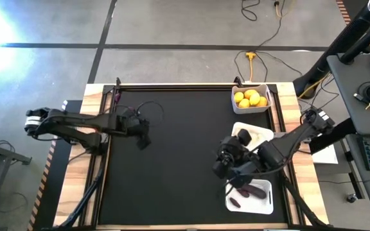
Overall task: Sort produce into baskets
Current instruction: Put the eggplant into the bottom white bin
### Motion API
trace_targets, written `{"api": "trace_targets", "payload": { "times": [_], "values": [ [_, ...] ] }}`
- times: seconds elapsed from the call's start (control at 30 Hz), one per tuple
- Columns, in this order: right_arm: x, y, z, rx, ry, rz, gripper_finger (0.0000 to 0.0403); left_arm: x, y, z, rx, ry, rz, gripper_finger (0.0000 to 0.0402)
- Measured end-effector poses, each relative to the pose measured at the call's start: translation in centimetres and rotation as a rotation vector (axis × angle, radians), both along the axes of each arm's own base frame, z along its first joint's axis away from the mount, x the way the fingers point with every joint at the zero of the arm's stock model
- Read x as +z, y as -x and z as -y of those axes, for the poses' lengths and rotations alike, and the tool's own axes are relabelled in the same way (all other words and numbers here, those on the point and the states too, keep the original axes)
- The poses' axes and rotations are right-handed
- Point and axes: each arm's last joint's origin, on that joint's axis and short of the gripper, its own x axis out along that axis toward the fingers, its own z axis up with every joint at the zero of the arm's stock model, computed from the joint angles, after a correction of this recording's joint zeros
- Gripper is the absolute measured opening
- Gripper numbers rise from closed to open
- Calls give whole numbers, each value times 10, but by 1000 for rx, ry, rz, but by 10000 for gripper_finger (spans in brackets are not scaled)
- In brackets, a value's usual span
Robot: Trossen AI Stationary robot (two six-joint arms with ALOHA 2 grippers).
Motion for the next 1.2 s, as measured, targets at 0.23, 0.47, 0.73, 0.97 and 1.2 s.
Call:
{"api": "trace_targets", "payload": {
  "times": [0.23, 0.47, 0.73, 0.97, 1.2],
  "values": [
    [3, -24, 18, 91, 121, -13, 255, 18, 9, -47, 202, 60, -41, 185],
    [8, -39, 41, 163, 261, -74, 280, 23, 8, -95, 555, 86, 44, 239],
    [8, -45, 62, 158, 315, -139, 295, -14, 30, -132, 1379, 160, 213, 249],
    [8, -47, 77, 214, 357, -219, 299, -39, 30, -149, 1652, 271, 270, 249],
    [22, -21, 97, 219, 366, -307, 300, -47, 32, -163, 1869, 281, 411, 249]
  ]
}}
